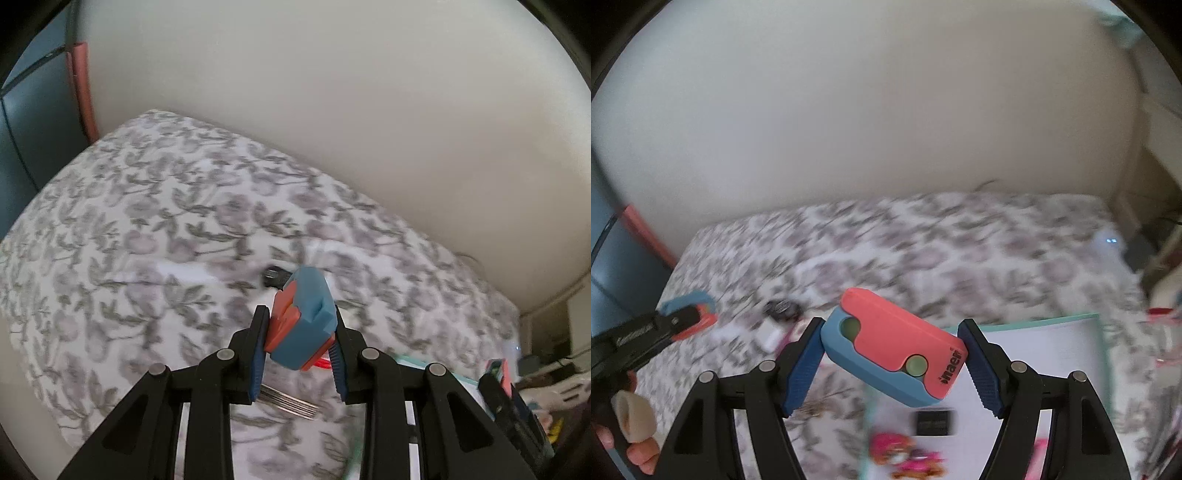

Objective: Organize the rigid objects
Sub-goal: 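Lift and carry the coral-blue case with the right tool while the left tool carries the orange-teal block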

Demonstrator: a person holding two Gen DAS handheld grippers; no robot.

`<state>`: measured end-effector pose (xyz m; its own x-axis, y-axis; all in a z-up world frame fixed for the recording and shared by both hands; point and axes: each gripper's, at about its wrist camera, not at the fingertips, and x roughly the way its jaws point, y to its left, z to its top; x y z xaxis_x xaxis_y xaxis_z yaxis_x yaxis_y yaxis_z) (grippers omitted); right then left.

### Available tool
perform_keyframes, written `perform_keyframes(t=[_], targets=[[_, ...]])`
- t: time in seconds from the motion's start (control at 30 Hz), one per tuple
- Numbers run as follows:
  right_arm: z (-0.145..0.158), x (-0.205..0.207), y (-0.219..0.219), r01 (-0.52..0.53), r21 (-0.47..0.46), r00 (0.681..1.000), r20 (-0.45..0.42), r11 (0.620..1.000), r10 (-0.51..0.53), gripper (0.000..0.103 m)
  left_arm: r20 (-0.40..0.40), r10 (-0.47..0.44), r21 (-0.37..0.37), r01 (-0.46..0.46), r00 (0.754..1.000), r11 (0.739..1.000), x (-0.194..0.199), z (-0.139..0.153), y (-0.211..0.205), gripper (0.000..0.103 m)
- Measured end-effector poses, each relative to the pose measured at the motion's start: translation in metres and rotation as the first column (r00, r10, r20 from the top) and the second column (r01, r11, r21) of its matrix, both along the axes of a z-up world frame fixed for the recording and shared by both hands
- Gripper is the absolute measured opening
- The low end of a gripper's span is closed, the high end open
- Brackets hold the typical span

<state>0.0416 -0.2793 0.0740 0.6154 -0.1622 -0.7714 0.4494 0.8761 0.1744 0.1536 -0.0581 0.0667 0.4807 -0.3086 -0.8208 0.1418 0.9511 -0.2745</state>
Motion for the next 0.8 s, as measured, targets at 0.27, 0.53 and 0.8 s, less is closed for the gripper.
perform_keyframes(t=[0.27, 0.53, 0.8], targets=[[0.017, -0.057, -0.079, 0.224, -0.044, 0.975, -0.001, 0.974, -0.224, 0.075, 0.016, -0.093, 0.002, 0.093, 0.996, 0.996, -0.019, 0.009, -0.043, 0.032], [0.012, -0.100, -0.135, 0.358, -0.053, 0.932, -0.049, 0.932, -0.360, 0.075, -0.004, -0.198, 0.043, 0.198, 0.980, 0.979, -0.039, 0.002, -0.095, 0.032], [-0.007, -0.105, -0.150, 0.360, -0.039, 0.927, -0.097, 0.932, -0.362, 0.075, -0.066, -0.288, 0.141, 0.295, 0.955, 0.945, -0.056, -0.027, -0.147, 0.032]])
